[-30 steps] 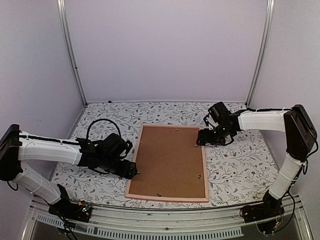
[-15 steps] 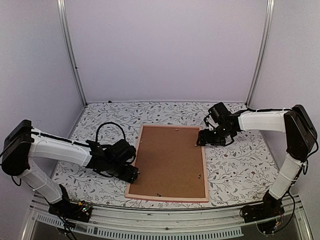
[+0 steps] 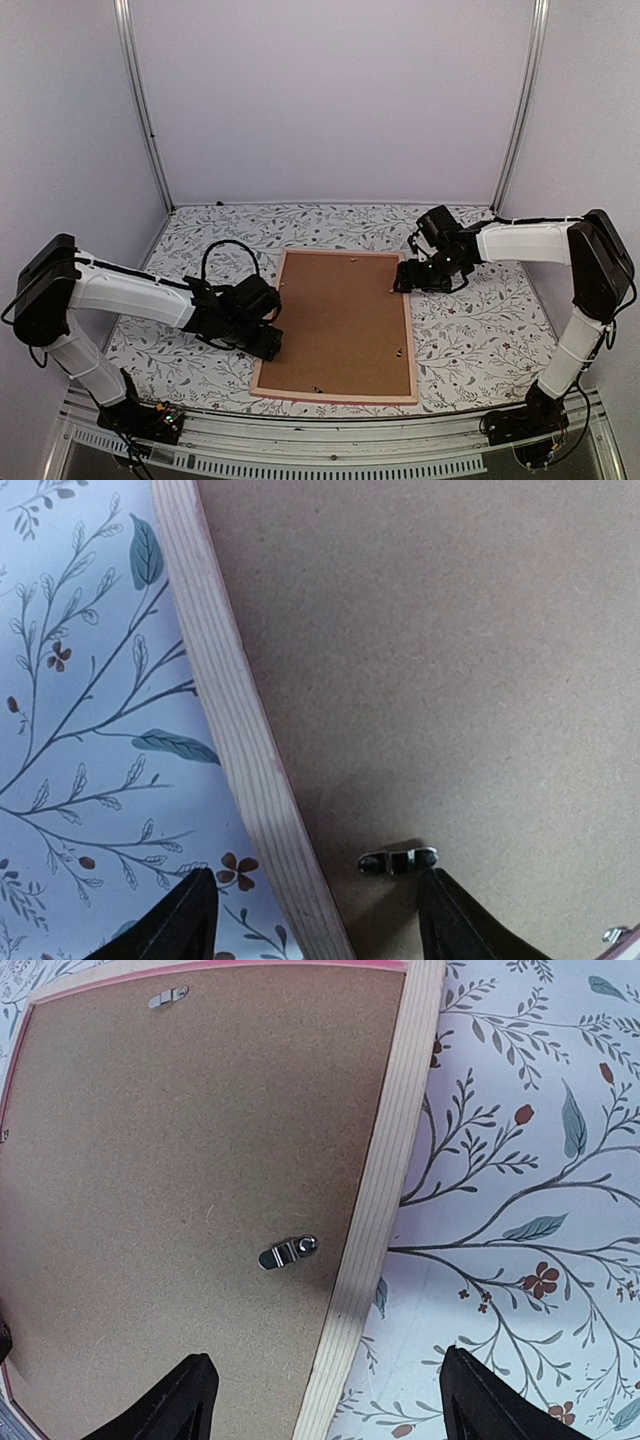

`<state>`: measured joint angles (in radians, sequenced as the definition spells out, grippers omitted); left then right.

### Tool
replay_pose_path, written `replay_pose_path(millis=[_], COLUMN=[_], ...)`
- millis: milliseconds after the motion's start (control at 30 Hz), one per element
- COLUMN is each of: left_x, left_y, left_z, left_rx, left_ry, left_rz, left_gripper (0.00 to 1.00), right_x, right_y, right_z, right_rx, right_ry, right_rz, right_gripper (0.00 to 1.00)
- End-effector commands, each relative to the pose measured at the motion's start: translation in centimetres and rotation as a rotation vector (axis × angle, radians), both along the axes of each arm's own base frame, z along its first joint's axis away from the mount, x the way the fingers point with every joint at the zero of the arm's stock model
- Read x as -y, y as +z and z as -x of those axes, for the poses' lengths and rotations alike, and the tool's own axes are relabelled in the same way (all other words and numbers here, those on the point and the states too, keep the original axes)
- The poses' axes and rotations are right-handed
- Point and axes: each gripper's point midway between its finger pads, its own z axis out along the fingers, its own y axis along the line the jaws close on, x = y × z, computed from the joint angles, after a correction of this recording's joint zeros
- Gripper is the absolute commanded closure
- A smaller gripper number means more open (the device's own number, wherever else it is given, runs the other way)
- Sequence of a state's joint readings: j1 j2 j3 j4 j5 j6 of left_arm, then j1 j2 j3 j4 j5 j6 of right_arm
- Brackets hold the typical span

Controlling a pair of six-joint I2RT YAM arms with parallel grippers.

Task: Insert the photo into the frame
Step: Press the fastener onto the backboard.

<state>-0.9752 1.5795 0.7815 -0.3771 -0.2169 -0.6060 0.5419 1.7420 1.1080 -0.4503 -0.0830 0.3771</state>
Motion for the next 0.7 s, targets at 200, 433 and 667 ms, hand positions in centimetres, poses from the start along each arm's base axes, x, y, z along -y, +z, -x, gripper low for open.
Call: replay_pose_path(millis=[200, 433, 667], left_x=[0.3, -0.1, -0.4], left_y=[-0.6, -1.0, -1.3], left_z=[-1.7, -1.8, -1.7], left_rx=[0.005, -0.020, -0.046], left_ry=[0.086, 0.124, 0.149], left_rz=[0.010, 0.042, 0.064], left_gripper=[0.36, 0.48, 0.59], right_x=[0.4, 0.4, 0.3], right_y=[0.4, 0.2, -0.2], right_z=[-0.2, -0.2, 0.0], right_rx=[0.015, 0.011, 0.002], right_ry=[-0.008, -0.008, -0.004], right_rz=[0.002, 0.003, 0.004], right_gripper=[0.20, 0.20, 0.20])
